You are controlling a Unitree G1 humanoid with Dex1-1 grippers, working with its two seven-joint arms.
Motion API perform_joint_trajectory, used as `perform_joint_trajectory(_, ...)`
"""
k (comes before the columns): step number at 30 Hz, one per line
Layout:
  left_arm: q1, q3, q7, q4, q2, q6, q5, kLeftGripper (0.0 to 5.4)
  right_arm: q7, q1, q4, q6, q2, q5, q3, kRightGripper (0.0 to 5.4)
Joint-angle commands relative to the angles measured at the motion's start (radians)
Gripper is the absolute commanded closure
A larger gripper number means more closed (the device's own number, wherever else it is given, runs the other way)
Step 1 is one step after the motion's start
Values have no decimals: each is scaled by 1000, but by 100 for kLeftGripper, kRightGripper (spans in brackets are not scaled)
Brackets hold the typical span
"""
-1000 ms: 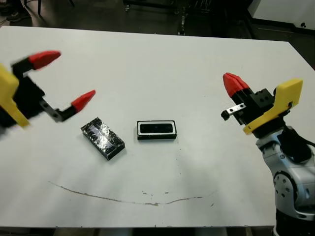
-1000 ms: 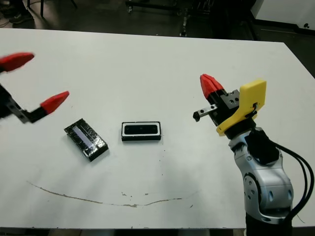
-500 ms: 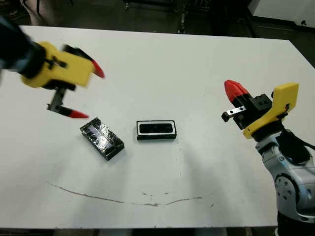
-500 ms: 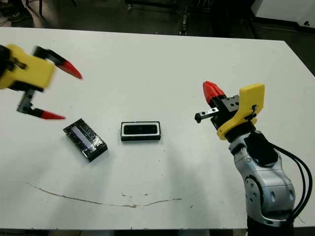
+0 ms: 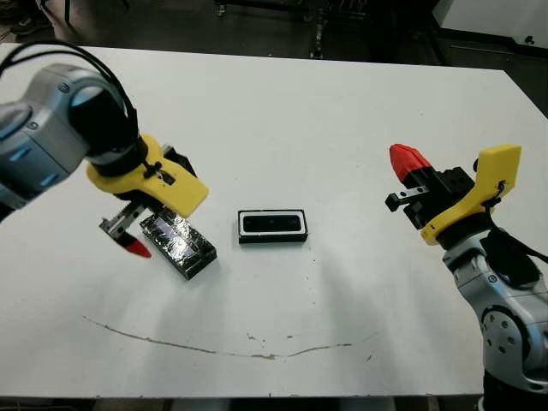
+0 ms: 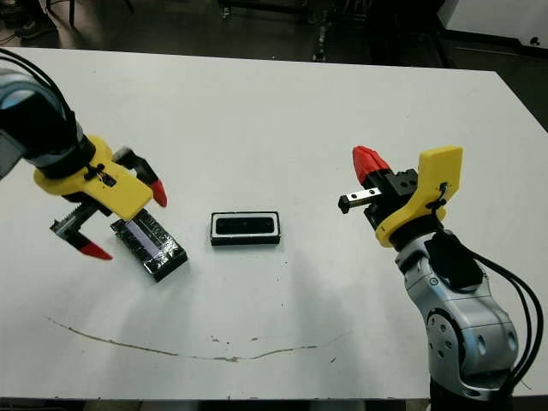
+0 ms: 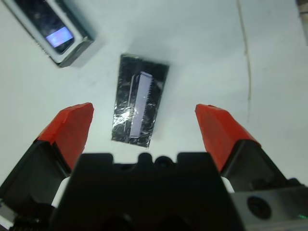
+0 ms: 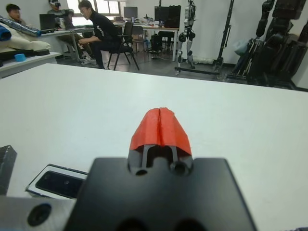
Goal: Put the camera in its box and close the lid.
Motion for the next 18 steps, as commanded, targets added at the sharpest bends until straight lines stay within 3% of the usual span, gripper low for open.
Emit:
perform_joint_trajectory(1,21,-11,-2,-20,11,0,-22,0,-17,-1,-3,21,1,10,-3,538)
perform_joint_trajectory(10,35,-56,-2,-4,-15,-50,13,0,-24,4,3,15,0,23,-1,538)
perform_joint_trajectory(18,109,31,-2,34,-82,-126,154,0,-28,10,3,18,-3,29,5,538)
